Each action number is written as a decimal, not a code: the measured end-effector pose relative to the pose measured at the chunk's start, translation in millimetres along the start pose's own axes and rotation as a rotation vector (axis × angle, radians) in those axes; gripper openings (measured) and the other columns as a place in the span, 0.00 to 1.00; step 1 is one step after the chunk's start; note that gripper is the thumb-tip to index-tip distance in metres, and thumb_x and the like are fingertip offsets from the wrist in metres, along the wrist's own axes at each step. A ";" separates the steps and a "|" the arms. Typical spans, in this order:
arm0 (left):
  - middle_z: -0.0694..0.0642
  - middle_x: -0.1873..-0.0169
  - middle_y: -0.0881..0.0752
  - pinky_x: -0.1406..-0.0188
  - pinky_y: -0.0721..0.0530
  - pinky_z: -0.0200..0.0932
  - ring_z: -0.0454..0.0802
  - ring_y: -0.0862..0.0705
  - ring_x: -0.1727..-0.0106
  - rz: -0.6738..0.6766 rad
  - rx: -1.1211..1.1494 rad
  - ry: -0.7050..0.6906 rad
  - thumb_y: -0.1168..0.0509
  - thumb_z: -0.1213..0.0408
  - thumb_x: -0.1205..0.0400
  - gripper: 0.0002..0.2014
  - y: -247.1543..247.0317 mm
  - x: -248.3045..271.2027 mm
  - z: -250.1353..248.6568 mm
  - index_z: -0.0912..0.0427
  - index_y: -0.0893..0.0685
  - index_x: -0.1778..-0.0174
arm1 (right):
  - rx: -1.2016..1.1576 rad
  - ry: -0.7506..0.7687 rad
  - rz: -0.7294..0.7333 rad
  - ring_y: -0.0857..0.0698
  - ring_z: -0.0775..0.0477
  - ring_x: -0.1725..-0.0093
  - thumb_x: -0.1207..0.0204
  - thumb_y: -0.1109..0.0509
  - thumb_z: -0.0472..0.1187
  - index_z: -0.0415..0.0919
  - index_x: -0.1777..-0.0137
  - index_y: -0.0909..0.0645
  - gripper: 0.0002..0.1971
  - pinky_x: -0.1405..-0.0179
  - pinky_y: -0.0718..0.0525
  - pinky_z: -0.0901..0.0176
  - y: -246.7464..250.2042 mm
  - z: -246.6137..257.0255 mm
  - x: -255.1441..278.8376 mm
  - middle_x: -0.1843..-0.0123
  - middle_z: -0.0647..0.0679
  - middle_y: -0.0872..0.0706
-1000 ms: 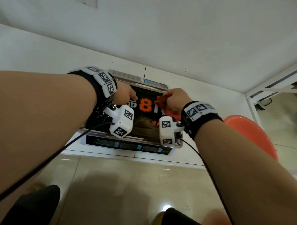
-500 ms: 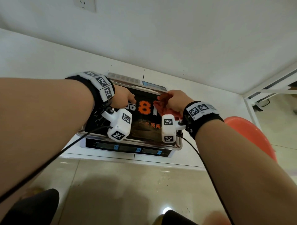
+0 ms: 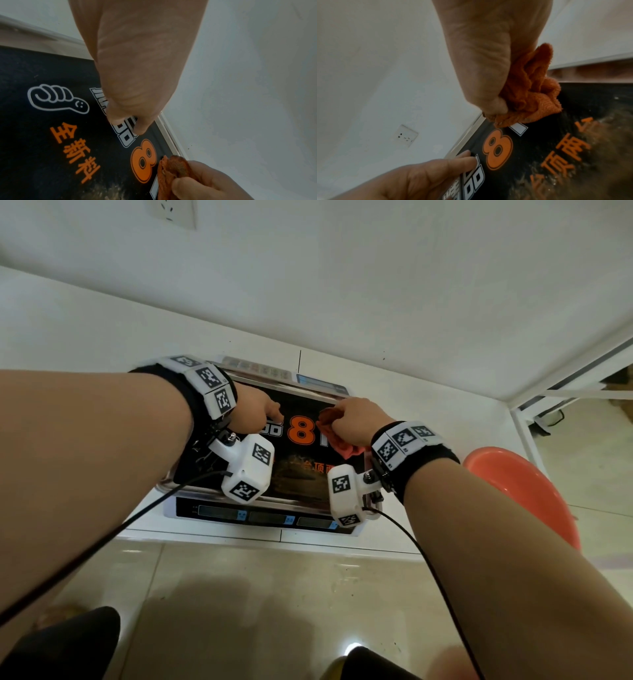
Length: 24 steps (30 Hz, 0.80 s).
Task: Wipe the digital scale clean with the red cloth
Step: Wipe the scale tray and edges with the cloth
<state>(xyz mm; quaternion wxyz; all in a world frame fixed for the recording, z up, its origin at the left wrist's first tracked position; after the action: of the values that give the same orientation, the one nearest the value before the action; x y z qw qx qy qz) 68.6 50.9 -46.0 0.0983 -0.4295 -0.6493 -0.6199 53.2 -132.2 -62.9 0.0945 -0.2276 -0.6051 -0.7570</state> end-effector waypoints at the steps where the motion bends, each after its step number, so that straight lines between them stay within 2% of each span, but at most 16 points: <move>1: 0.46 0.16 0.50 0.22 0.40 0.38 0.48 0.45 0.16 0.001 -0.002 0.001 0.49 0.76 0.16 0.31 -0.1 -0.4 0.3 0.50 0.41 0.17 | -0.001 0.020 0.007 0.10 0.38 0.55 0.21 0.33 0.43 0.36 0.47 0.13 0.12 0.50 0.09 0.47 0.0 -1.4 0.8 0.53 0.37 0.08; 4: 0.47 0.16 0.50 0.22 0.41 0.39 0.49 0.45 0.16 0.000 -0.008 0.001 0.48 0.75 0.16 0.30 0.1 -1.4 0.5 0.50 0.41 0.17 | 0.042 0.050 -0.053 0.10 0.39 0.51 0.24 0.27 0.50 0.40 0.46 0.14 0.14 0.48 0.09 0.44 -4.4 -3.3 0.5 0.52 0.41 0.09; 6: 0.47 0.16 0.50 0.22 0.41 0.39 0.49 0.45 0.16 0.001 -0.006 0.002 0.48 0.75 0.16 0.30 -0.3 -1.9 0.8 0.51 0.41 0.17 | 0.084 0.055 -0.112 0.10 0.40 0.52 0.22 0.29 0.54 0.41 0.48 0.13 0.16 0.48 0.09 0.45 -5.0 -2.6 -1.8 0.54 0.42 0.09; 9: 0.46 0.16 0.50 0.21 0.42 0.40 0.48 0.45 0.16 0.002 -0.001 0.000 0.48 0.75 0.16 0.30 -0.9 -3.3 2.0 0.50 0.41 0.17 | 0.017 0.000 -0.080 0.08 0.40 0.56 0.21 0.28 0.51 0.40 0.50 0.12 0.13 0.52 0.08 0.46 -2.4 -3.5 -5.1 0.57 0.42 0.08; 12: 0.46 0.16 0.50 0.21 0.42 0.40 0.48 0.45 0.16 0.002 -0.010 -0.003 0.48 0.74 0.15 0.30 -0.8 -4.2 3.3 0.49 0.41 0.17 | 0.084 -0.065 -0.209 0.11 0.40 0.50 0.22 0.28 0.52 0.41 0.50 0.14 0.14 0.48 0.11 0.50 0.6 -9.2 -9.8 0.51 0.44 0.09; 14: 0.47 0.16 0.50 0.20 0.43 0.40 0.49 0.46 0.16 0.004 -0.021 -0.002 0.48 0.74 0.15 0.30 -0.6 -3.9 2.7 0.50 0.41 0.17 | 0.103 -0.091 -0.244 0.11 0.41 0.50 0.22 0.29 0.53 0.43 0.47 0.13 0.14 0.47 0.12 0.50 -2.2 -9.7 -10.2 0.50 0.45 0.09; 16: 0.47 0.16 0.51 0.21 0.43 0.40 0.49 0.46 0.16 0.002 -0.041 0.001 0.48 0.74 0.15 0.30 -0.1 -3.0 0.7 0.50 0.42 0.17 | 0.133 -0.093 -0.162 0.10 0.42 0.53 0.24 0.27 0.49 0.42 0.51 0.12 0.10 0.50 0.11 0.52 -5.9 -3.6 -7.5 0.53 0.45 0.09; 18: 0.47 0.16 0.52 0.21 0.42 0.39 0.49 0.46 0.16 0.009 -0.054 0.004 0.49 0.74 0.15 0.30 0.0 -2.1 -0.6 0.51 0.43 0.17 | 0.151 -0.047 -0.051 0.09 0.42 0.53 0.28 0.24 0.41 0.42 0.54 0.12 0.05 0.48 0.10 0.51 -7.7 5.7 -2.3 0.54 0.44 0.08; 21: 0.48 0.16 0.52 0.22 0.41 0.38 0.49 0.46 0.16 0.014 -0.057 0.006 0.49 0.74 0.15 0.30 0.6 -1.0 -1.0 0.51 0.43 0.17 | -0.032 0.044 0.058 0.08 0.41 0.49 0.26 0.25 0.37 0.44 0.41 0.13 0.13 0.43 0.10 0.46 -3.7 14.9 0.8 0.49 0.43 0.08; 22: 0.48 0.15 0.52 0.22 0.41 0.38 0.49 0.46 0.16 0.015 -0.055 0.006 0.49 0.74 0.15 0.30 0.6 -0.8 -0.5 0.51 0.43 0.17 | -0.055 0.045 0.066 0.08 0.41 0.49 0.25 0.25 0.36 0.44 0.40 0.13 0.13 0.44 0.09 0.46 -1.1 16.0 -1.2 0.50 0.43 0.08; 24: 0.48 0.15 0.52 0.23 0.40 0.37 0.49 0.46 0.16 0.019 -0.074 0.006 0.50 0.75 0.15 0.30 1.4 1.0 -1.3 0.52 0.44 0.16 | -0.070 0.019 -0.011 0.08 0.42 0.55 0.24 0.27 0.35 0.46 0.44 0.12 0.11 0.53 0.08 0.49 4.8 11.2 -9.0 0.56 0.45 0.09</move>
<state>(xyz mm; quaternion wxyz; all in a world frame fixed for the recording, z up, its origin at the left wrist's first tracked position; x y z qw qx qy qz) 68.4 50.0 -44.1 0.0902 -0.4370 -0.6217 -0.6438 65.6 -123.8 -61.1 0.0879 -0.2203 -0.5785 -0.7804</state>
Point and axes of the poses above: each hand's wrist, its own x-axis away from the middle knuckle, its own y-axis out of the back of the hand, z = x × y, the point moved 2 cm from there along -x, towards the middle knuckle
